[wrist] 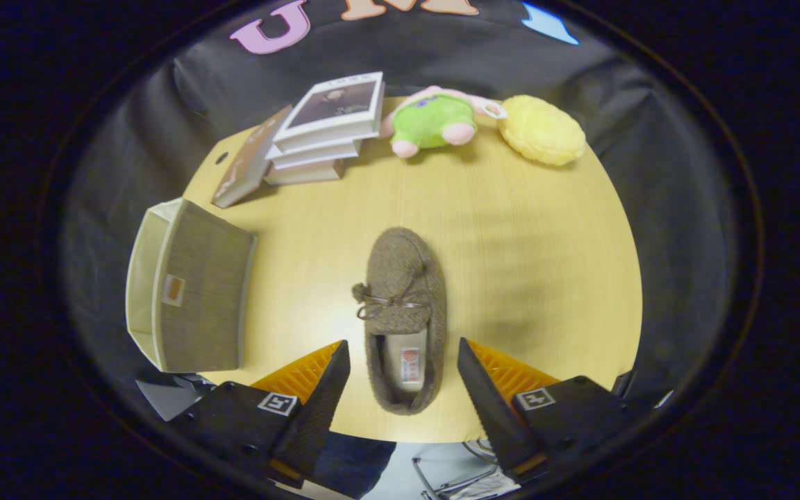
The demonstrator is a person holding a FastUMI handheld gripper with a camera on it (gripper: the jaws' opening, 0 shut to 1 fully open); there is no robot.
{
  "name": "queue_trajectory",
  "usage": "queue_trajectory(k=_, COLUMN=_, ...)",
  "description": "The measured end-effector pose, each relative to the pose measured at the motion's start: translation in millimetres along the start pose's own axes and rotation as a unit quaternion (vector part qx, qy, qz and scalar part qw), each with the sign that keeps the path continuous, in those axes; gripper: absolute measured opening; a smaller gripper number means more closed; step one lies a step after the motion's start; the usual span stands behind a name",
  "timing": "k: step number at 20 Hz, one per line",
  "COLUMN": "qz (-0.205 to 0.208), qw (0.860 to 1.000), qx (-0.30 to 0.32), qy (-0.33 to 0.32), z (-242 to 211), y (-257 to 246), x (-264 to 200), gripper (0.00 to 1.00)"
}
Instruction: Open the storage box then place both shoes into the box .Put the left shoe in first, then the right shoe, with the right side of both shoes facing outward in a uniform manner.
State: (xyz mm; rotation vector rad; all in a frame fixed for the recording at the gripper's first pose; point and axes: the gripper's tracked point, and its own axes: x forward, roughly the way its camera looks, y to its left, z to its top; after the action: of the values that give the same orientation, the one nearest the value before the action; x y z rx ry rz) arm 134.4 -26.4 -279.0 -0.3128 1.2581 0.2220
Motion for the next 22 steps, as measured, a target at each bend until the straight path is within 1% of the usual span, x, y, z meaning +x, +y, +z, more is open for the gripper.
queue_trajectory(k=4, qz=-0.02, qw=0.999, qx=0.0, qy=0.037, z=-16, y=-16, x=38, gripper=0.84)
queue_trajectory(k=6, qz=-0.032, qw=0.998, qx=-0.01, qy=0.046, z=-20, y=-24, x=48, gripper=0.8)
queue_trajectory(k=10, qz=-0.052, qw=0.997, qx=-0.012, qy=0.056, z=-18, y=-36, x=61, gripper=0.53)
queue_trajectory(k=12, qz=-0.049, qw=0.997, qx=-0.015, qy=0.063, z=-20, y=-35, x=64, gripper=0.32)
queue_trajectory(k=14, qz=-0.042, qw=0.996, qx=-0.028, qy=0.067, z=-23, y=-34, x=66, gripper=0.32)
queue_trajectory(k=15, qz=-0.04, qw=0.996, qx=-0.034, qy=0.067, z=-23, y=-33, x=67, gripper=0.29)
queue_trajectory(k=16, qz=-0.028, qw=0.997, qx=-0.026, qy=0.069, z=-24, y=-28, x=69, gripper=0.26)
queue_trajectory(k=18, qz=-0.034, qw=0.997, qx=-0.004, qy=0.076, z=-25, y=-30, x=68, gripper=0.2)
queue_trajectory(k=21, qz=-0.03, qw=0.996, qx=0.033, qy=0.081, z=-26, y=-28, x=68, gripper=0.09)
queue_trajectory(k=22, qz=-0.024, qw=0.996, qx=0.037, qy=0.078, z=-25, y=-28, x=67, gripper=0.09)
